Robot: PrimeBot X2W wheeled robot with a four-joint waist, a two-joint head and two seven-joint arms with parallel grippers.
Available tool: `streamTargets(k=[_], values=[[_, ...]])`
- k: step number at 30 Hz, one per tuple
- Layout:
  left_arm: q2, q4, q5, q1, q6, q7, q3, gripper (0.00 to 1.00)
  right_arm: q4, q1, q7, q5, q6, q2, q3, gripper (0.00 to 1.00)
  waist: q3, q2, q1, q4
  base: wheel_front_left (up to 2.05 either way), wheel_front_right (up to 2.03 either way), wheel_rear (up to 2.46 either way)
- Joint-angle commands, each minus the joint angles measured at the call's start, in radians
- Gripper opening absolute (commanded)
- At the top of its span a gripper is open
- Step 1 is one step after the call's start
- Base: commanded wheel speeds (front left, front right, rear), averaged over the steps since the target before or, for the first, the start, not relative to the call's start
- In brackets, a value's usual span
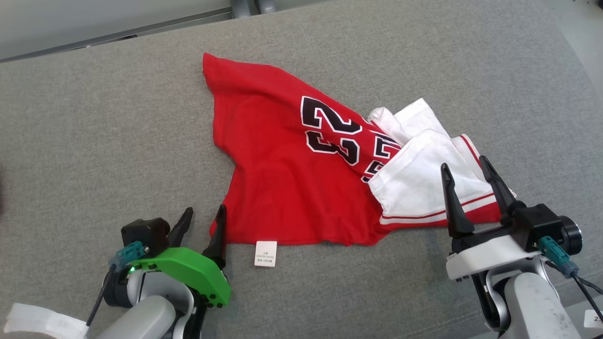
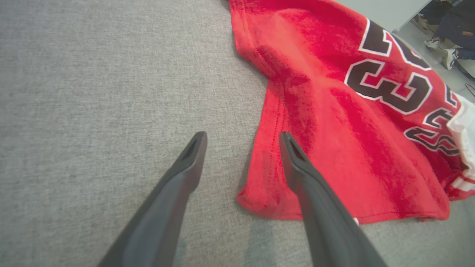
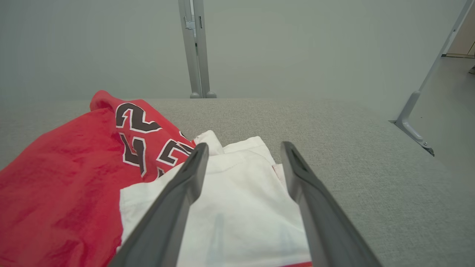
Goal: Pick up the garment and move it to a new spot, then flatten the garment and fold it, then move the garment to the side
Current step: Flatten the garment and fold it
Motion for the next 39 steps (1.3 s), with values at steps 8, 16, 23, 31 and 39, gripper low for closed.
streamTargets(k=[8,16,23,31,39], values=[[-0.042,-0.184,0.056,-0.080,-0.031,0.083,-0.097,1.00,-0.010,-0.027,-0.003,0.003,0.000,-0.015,-0.011,1.00,-0.010,0.0026,0.0000,-0.037,0.00,0.00,0.00],[-0.191,-0.069,0.027,-0.222,-0.086,0.225,-0.168,1.00,-0.038,-0.034,-0.003,0.013,0.000,-0.003,0.013,1.00,0.038,0.0026,0.0000,-0.164,0.00,0.00,0.00],[-0.240,0.092,-0.006,-0.251,-0.109,0.270,-0.176,1.00,-0.042,-0.010,-0.003,0.029,0.000,0.003,0.031,1.00,0.052,0.0026,0.0000,-0.267,0.00,0.00,0.00],[-0.236,0.162,-0.020,-0.244,-0.156,0.244,-0.168,1.00,-0.054,0.012,-0.003,0.065,0.000,0.004,0.023,1.00,0.055,0.0026,0.0000,-0.289,0.00,0.00,0.00],[-0.313,0.134,0.055,-0.309,-0.281,0.182,-0.236,0.00,-0.050,-0.001,-0.003,0.071,0.000,0.004,0.025,1.00,0.056,0.0026,0.0000,-0.273,0.00,0.00,0.00]])
